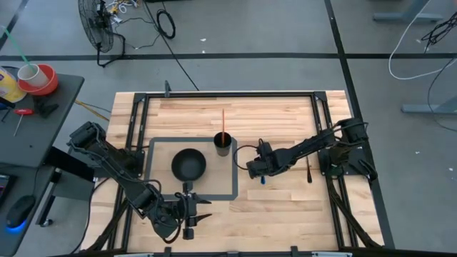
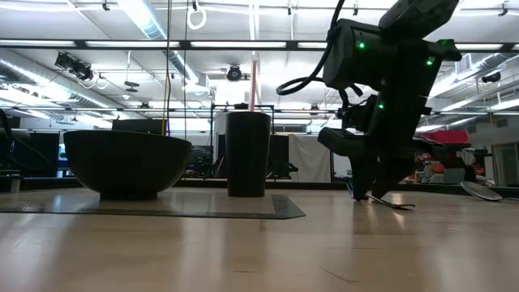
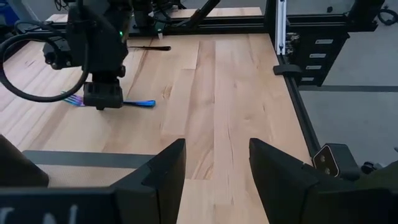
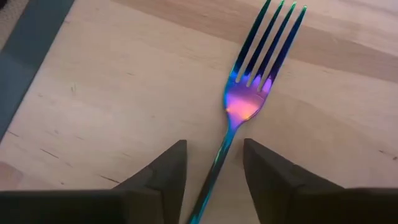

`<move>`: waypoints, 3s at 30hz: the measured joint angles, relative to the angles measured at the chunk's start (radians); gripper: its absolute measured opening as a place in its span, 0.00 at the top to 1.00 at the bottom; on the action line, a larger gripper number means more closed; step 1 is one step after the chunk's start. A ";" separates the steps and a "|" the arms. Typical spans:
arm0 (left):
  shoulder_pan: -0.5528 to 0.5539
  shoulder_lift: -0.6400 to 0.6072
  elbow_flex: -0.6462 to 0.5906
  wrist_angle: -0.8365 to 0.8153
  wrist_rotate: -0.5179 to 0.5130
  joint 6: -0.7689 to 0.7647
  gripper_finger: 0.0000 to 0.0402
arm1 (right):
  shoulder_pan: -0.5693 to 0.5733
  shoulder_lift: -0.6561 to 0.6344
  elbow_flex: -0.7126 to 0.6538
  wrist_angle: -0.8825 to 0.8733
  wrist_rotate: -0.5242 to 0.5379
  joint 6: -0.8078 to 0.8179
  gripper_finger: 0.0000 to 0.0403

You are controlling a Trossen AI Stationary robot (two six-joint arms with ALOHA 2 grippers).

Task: Pick & Place Utensil
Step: Put the fork into the black bowl on the table mat

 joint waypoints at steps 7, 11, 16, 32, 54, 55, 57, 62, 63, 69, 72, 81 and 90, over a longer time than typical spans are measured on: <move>0.000 0.000 0.000 0.005 -0.136 0.020 0.55 | -0.001 0.002 -0.001 0.002 -0.010 0.028 0.78; 0.000 0.000 0.000 0.010 -0.141 0.020 0.55 | -0.002 0.002 -0.002 0.007 -0.011 0.033 0.86; 0.000 0.000 0.000 0.009 -0.139 0.020 0.55 | 0.011 0.003 -0.002 0.012 -0.010 0.030 0.94; 0.002 0.000 0.000 0.007 -0.110 -0.018 0.55 | 0.123 0.010 0.184 -0.120 -0.027 -0.342 0.97; 0.248 0.000 -0.033 0.010 0.304 -0.278 0.55 | 0.344 0.006 0.404 -0.259 0.028 -1.605 0.97; 0.260 0.001 -0.033 0.010 0.314 -0.283 0.54 | 0.348 0.006 0.404 -0.259 0.039 -1.653 0.97; 0.288 0.015 -0.033 0.035 0.334 -0.297 0.53 | 0.358 0.006 0.404 -0.254 0.096 -1.730 0.97; 0.363 0.063 -0.033 0.123 0.420 -0.311 0.41 | 0.375 0.005 0.405 -0.175 0.224 -1.931 0.97; 0.376 0.070 -0.034 0.122 0.431 -0.319 0.39 | 0.379 0.005 0.405 -0.154 0.229 -1.962 0.97; 0.422 0.087 -0.034 0.162 0.434 -0.305 0.33 | 0.391 0.005 0.406 -0.062 0.231 -2.072 0.97; 0.435 0.091 -0.034 0.186 0.493 -0.291 0.34 | 0.390 0.004 0.406 -0.030 0.252 -2.097 0.97; 0.438 0.112 -0.034 0.222 0.552 -0.229 0.40 | 0.372 0.004 0.406 0.047 0.301 -2.171 0.97; 0.435 0.120 -0.034 0.238 0.568 -0.187 0.49 | 0.372 0.004 0.406 0.140 0.292 -2.227 0.97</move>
